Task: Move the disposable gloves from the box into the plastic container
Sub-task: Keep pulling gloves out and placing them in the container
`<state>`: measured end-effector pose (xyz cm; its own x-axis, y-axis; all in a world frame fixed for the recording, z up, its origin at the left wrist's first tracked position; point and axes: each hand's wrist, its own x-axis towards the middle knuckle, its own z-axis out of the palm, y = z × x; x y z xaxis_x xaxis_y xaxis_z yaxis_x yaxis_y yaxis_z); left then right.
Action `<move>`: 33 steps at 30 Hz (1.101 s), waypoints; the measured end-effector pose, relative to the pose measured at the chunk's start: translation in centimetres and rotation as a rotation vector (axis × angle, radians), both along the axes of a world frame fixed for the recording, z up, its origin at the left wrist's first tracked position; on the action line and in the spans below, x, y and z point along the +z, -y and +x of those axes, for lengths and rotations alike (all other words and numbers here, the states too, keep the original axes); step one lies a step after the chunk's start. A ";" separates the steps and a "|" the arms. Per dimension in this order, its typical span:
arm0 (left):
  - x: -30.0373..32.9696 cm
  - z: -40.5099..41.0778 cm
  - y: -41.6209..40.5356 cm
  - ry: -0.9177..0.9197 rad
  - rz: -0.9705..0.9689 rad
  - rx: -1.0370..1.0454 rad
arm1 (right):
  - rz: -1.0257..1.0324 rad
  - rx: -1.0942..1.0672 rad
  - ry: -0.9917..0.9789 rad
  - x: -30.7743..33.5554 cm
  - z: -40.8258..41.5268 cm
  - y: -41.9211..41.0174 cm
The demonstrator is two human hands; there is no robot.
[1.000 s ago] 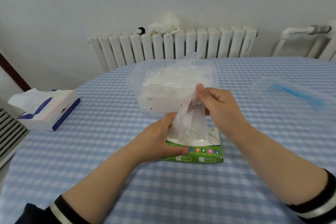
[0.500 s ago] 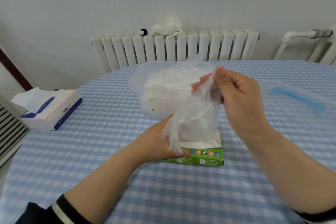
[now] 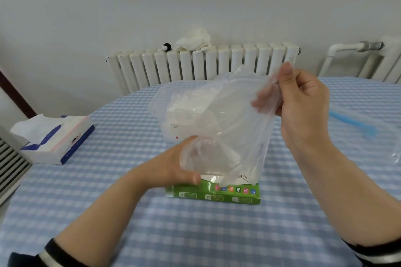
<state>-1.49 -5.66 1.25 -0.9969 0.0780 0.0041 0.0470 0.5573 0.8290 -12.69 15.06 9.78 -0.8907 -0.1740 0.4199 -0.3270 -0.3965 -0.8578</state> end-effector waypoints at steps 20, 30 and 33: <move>14.4 -4.5 -4.5 -0.322 0.107 0.308 | 0.174 0.189 0.034 0.5 -0.4 -0.7; 16.3 -5.2 -6.5 -0.379 -0.037 0.220 | 0.280 0.360 -0.108 0.8 -1.0 -1.2; 16.2 -5.4 -6.7 -0.398 -0.045 0.249 | 0.519 0.712 -0.209 0.2 -0.9 -1.1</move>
<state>-6.90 1.04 17.50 -0.9070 -0.1546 0.3916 0.2164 0.6266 0.7487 -13.62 16.13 10.00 -0.4137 -0.8676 0.2761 -0.3218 -0.1444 -0.9357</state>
